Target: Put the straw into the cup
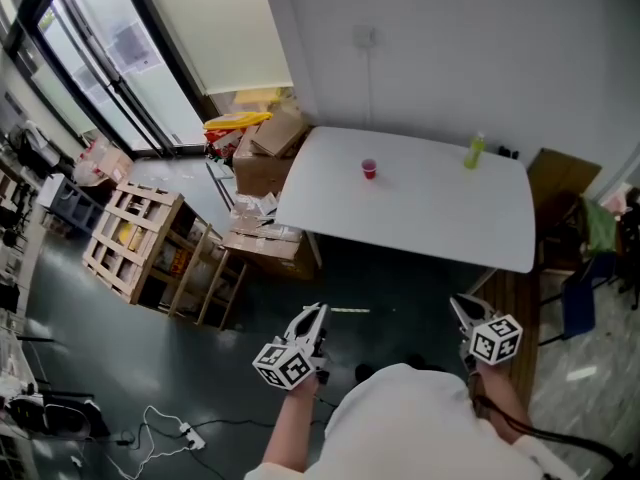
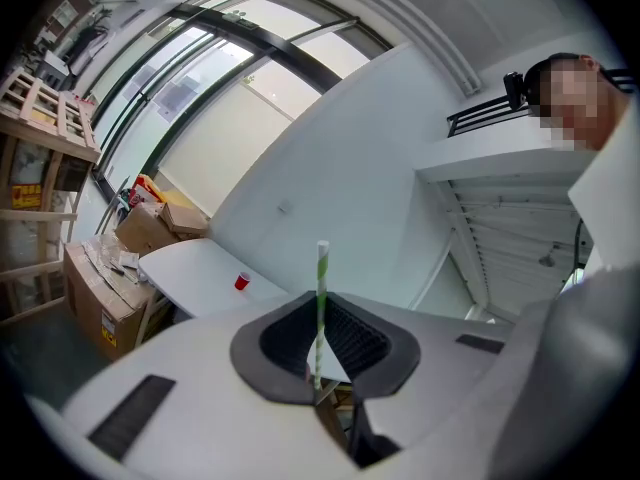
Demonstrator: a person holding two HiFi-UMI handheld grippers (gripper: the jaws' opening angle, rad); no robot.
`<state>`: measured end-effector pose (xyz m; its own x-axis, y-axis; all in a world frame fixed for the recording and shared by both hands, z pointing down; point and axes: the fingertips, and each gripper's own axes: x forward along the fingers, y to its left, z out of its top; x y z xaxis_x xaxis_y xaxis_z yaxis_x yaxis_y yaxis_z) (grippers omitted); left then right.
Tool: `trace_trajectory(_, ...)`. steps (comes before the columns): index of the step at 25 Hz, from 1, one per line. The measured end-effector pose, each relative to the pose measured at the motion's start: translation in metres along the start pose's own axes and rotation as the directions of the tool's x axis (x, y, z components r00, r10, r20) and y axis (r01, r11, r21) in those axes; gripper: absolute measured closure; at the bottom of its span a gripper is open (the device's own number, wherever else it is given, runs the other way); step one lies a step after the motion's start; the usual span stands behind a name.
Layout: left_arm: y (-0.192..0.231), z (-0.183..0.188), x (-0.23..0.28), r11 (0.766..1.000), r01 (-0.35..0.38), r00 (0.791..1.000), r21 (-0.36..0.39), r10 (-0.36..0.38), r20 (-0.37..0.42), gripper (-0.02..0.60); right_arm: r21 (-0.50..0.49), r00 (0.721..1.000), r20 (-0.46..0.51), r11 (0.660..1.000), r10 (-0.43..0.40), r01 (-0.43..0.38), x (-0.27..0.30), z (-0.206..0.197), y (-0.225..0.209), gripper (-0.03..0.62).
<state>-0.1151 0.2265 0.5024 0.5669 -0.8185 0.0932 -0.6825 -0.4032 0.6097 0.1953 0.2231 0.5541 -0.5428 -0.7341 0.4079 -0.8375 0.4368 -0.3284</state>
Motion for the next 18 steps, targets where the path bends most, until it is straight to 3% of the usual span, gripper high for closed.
trace_trajectory(5, 0.008, 0.008, -0.012, 1.000, 0.019, 1.000, 0.009, -0.019, -0.009, 0.558, 0.024, 1.000, 0.000, 1.000, -0.003, 0.003, 0.005, -0.009, 0.022, 0.551)
trace_trajectory(18, 0.045, 0.019, -0.031, 1.000, -0.023, 1.000, -0.008, 0.023, 0.000, 0.557, 0.031, 0.999, -0.016, 0.999, 0.028, -0.028, 0.043, -0.014, 0.046, 0.551)
